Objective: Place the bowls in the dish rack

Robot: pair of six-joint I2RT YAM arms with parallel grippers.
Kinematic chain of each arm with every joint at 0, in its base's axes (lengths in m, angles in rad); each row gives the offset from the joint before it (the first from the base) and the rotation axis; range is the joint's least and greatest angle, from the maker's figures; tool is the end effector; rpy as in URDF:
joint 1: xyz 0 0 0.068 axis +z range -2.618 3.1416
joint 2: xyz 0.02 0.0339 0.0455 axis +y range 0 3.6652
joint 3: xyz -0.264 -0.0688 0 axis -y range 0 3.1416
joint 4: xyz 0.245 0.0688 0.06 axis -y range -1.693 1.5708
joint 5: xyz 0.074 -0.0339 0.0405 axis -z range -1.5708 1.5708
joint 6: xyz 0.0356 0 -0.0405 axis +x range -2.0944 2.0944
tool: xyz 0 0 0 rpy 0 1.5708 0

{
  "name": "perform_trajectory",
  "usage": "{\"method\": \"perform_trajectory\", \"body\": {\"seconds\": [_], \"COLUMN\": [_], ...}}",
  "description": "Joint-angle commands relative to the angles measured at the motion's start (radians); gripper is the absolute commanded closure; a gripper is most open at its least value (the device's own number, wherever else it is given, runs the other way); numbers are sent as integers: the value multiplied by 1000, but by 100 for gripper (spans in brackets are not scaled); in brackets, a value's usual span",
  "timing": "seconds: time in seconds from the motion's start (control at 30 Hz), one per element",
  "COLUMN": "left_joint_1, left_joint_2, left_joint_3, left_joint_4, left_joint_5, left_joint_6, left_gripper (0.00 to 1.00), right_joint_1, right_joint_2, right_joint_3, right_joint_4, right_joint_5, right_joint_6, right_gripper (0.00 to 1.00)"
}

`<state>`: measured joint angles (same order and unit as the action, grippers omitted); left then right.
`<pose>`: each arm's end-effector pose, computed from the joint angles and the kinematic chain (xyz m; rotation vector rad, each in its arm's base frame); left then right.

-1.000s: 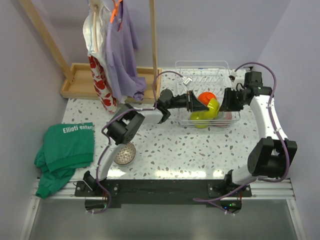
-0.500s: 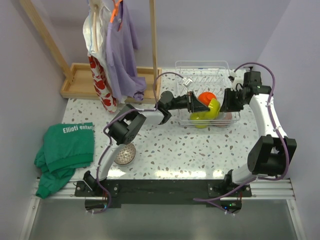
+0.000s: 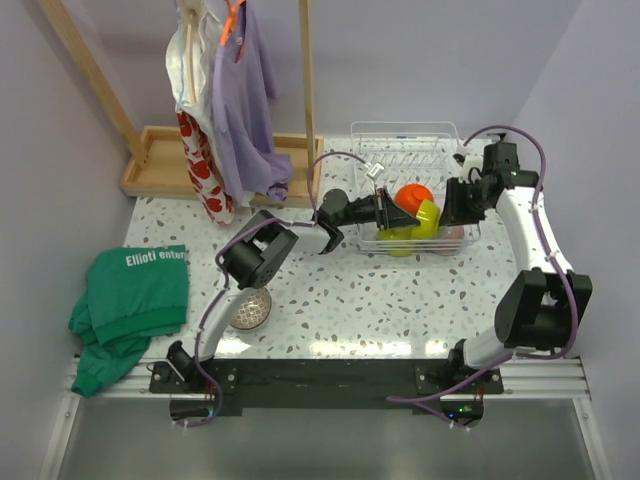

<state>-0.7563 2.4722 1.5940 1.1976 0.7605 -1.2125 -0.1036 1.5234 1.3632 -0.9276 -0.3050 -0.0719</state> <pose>0.3646 -0.3777 0.1584 0.4666 1.6399 -2.0499 0.3085 -0.0213 0.3017 -0.0575 2.6164 0.3439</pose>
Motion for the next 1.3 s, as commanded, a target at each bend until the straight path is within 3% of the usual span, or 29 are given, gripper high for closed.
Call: {"method": "perform_trajectory", "body": {"seconds": [0.0, 0.17, 0.37, 0.77, 0.9, 1.0, 1.17, 1.27], "left_joint_1": [23, 58, 78, 137, 156, 160, 161, 166], "left_joint_2": [-65, -116, -177, -314, -363, -418, -536, -639], "left_joint_3": [-57, -98, -98, -120, -129, -129, -152, -235], "left_joint_4": [-35, -111, -245, -579, -665, -759, -1042, -1162], "left_joint_5": [54, 60, 46, 2, -1, -4, -38, -88], "left_joint_6": [4, 77, 221, 504, 583, 688, 991, 1157], "left_gripper": [89, 68, 58, 52, 51, 51, 51, 51], "right_joint_1": [53, 96, 127, 134, 133, 133, 133, 146], "right_joint_2": [18, 29, 61, 83, 90, 113, 161, 193], "right_joint_3": [33, 14, 36, 27, 48, 74, 71, 77], "right_joint_4": [26, 55, 69, 101, 118, 119, 133, 141], "right_joint_5": [-3, -8, -14, -3, 72, 96, 87, 50], "right_joint_6": [-2, 14, 18, 21, 20, -6, -22, -14], "right_gripper": [71, 71, 71, 72, 74, 76, 76, 76]}}
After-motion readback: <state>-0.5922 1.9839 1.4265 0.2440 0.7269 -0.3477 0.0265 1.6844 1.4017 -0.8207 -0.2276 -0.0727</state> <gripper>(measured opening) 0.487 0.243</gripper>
